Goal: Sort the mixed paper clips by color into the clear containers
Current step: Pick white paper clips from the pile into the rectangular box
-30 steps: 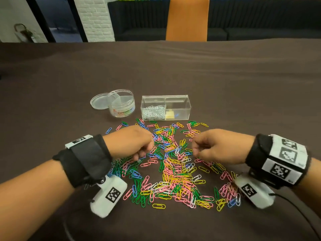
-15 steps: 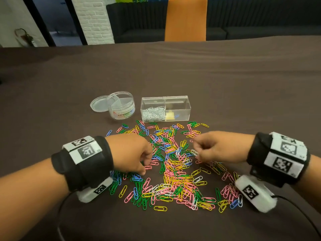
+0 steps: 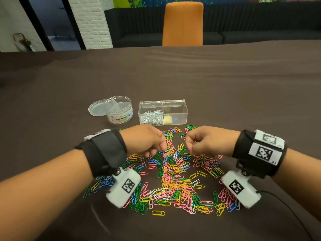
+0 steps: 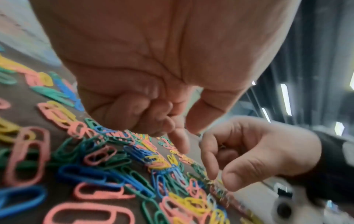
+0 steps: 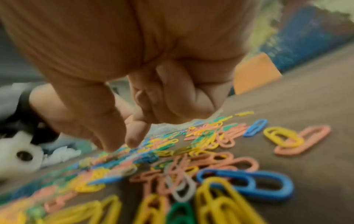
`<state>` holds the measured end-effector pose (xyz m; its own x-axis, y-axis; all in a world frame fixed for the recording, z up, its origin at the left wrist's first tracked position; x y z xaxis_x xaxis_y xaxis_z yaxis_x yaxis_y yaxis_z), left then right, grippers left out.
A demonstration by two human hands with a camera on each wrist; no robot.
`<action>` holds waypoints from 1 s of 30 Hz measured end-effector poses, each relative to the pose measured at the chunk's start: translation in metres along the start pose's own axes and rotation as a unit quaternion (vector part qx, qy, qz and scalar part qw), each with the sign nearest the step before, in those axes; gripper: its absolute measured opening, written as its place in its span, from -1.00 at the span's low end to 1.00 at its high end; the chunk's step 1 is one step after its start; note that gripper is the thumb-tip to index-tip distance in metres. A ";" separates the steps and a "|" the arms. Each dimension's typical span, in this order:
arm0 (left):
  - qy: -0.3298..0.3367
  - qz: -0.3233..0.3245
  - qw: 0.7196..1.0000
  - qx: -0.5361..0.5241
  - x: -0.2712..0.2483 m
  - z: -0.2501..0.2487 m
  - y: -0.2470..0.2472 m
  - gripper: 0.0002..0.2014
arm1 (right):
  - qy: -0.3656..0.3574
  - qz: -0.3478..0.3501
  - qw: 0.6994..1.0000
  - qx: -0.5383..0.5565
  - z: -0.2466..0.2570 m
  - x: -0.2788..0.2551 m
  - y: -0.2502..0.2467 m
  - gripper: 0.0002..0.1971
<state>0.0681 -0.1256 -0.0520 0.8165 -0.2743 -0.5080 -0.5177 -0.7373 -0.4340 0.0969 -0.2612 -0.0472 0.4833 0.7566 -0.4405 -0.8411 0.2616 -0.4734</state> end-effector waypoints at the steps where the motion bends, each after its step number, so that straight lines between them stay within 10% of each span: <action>1: -0.017 -0.010 0.997 0.081 0.005 -0.007 0.001 -0.79 | 0.006 -0.012 0.994 -0.104 0.005 0.002 0.000 -0.95; 7: -0.024 -0.038 0.910 0.411 0.029 -0.036 0.021 -0.58 | 0.055 -0.014 0.929 -0.366 0.011 0.010 0.018 -0.88; 18: 0.012 -0.063 0.965 0.256 0.027 -0.019 -0.006 -0.90 | 0.038 -0.035 0.948 -0.313 0.007 0.005 0.004 -0.87; 30: 0.009 -0.083 0.920 0.382 0.028 -0.034 0.002 -0.82 | 0.058 -0.034 0.935 -0.349 0.015 0.016 0.011 -0.83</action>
<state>0.0984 -0.1556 -0.0417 0.9014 -0.2124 -0.3773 -0.4078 -0.1234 -0.9047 0.0916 -0.2366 -0.0479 0.5865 0.6715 -0.4529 -0.4649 -0.1787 -0.8671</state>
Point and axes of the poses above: each hand's wrist, its own x-axis towards the middle knuckle, its own y-axis out of the palm, z = x × y, the point moved 10 cm from there along x, towards the middle knuckle, and after that the axes turned 9 degrees about z, right-handed, at the moved point
